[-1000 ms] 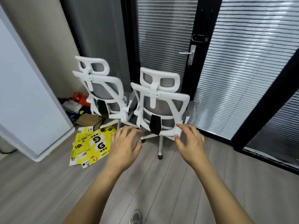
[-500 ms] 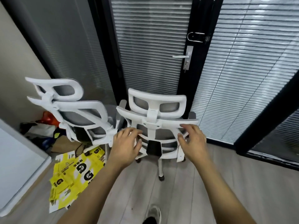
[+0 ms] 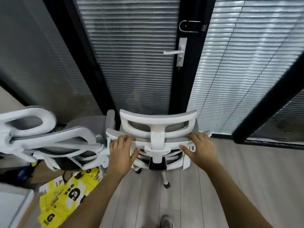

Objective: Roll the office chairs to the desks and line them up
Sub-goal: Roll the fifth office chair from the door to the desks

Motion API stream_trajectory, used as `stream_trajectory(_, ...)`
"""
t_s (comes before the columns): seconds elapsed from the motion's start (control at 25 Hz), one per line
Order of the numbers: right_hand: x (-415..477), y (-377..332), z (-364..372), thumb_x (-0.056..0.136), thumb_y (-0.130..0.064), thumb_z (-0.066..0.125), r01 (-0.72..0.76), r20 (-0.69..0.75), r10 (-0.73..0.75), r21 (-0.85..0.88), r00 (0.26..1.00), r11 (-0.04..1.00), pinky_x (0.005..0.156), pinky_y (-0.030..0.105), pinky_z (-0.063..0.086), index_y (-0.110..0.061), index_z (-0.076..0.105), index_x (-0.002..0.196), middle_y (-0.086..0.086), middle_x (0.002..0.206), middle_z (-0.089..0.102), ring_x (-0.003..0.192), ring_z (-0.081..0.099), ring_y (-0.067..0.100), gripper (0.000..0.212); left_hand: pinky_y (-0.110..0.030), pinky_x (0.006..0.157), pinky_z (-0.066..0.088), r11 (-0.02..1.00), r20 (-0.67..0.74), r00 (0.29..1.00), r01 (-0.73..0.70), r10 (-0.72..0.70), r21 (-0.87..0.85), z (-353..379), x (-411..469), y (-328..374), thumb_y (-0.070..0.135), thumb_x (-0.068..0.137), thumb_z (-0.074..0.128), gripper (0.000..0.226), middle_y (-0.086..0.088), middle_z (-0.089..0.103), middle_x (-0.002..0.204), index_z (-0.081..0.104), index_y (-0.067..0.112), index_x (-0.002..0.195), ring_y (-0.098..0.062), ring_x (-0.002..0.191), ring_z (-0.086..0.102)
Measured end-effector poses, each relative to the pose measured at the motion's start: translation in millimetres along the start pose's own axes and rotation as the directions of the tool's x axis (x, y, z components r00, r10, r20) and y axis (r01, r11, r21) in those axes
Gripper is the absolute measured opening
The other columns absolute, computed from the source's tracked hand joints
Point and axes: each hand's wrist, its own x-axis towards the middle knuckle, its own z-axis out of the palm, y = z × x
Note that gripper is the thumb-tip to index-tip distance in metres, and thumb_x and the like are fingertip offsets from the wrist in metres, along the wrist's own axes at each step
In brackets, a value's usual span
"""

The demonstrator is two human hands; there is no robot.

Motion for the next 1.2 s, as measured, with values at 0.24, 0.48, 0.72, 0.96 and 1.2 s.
stream_trajectory(0.24, -39.5, -29.5, 0.0, 0.08, -0.073, 0.058, -0.146, -0.01, 0.147, 0.08, 0.989, 0.986, 0.093, 0.038, 0.048, -0.022, 0.064, 0.109, -0.007, 0.102, 0.058, 0.103, 0.053, 0.018, 0.059, -0.045, 0.095, 0.044, 0.99, 0.025, 0.998, -0.062, 0.066, -0.13, 0.7, 1.8, -23.9, 0.051, 0.089, 0.066, 0.036, -0.005, 0.053, 0.111, 0.061, 0.024, 0.112, -0.03, 0.109, 0.044)
stream_trajectory(0.48, -150.2, -83.8, -0.3, 0.082, -0.069, 0.063, -0.295, -0.195, 0.296, 0.038, 0.935, 0.955, 0.088, 0.038, 0.049, -0.021, 0.066, 0.105, -0.007, 0.099, 0.06, 0.098, 0.054, 0.019, 0.053, -0.044, 0.095, 0.044, 0.938, 0.071, 0.951, -0.283, 0.302, -0.202, -13.4, -24.3, -42.5, 0.053, 0.088, 0.064, 0.038, -0.003, 0.049, 0.109, 0.059, 0.025, 0.114, -0.03, 0.11, 0.041)
stream_trajectory(0.72, -274.3, -93.6, -22.4, 0.083, -0.071, 0.062, -0.528, -0.306, 0.501, -0.008, 0.81, 0.849, 0.087, 0.038, 0.049, -0.024, 0.065, 0.107, -0.009, 0.1, 0.059, 0.097, 0.054, 0.017, 0.053, -0.051, 0.098, 0.045, 0.837, 0.148, 0.85, -0.442, 0.506, -0.322, -1.9, -62.8, 13.5, 0.05, 0.085, 0.07, 0.038, -0.005, 0.049, 0.11, 0.059, 0.025, 0.111, -0.035, 0.113, 0.041)
stream_trajectory(0.96, -397.6, -82.7, -53.9, 0.082, -0.067, 0.066, -0.708, -0.481, 0.644, 0.066, 0.595, 0.703, 0.086, 0.042, 0.049, -0.019, 0.066, 0.105, -0.004, 0.1, 0.061, 0.097, 0.055, 0.023, 0.053, -0.051, 0.091, 0.049, 0.668, 0.194, 0.653, -0.632, 0.732, -0.394, 19.4, -99.2, 125.7, 0.054, 0.084, 0.068, 0.041, -0.009, 0.052, 0.11, 0.06, 0.024, 0.11, -0.037, 0.112, 0.045)
stream_trajectory(1.2, -535.6, -40.2, -112.8, 0.082, -0.061, 0.07, -0.851, -0.577, 0.747, 0.16, 0.33, 0.5, 0.087, 0.04, 0.048, -0.02, 0.066, 0.106, -0.008, 0.101, 0.059, 0.102, 0.053, 0.022, 0.048, -0.043, 0.092, 0.048, 0.474, 0.186, 0.445, -0.722, 0.876, -0.504, 41.9, -192.3, 290.3, 0.053, 0.086, 0.066, 0.041, -0.006, 0.051, 0.113, 0.059, 0.023, 0.114, -0.029, 0.11, 0.047)
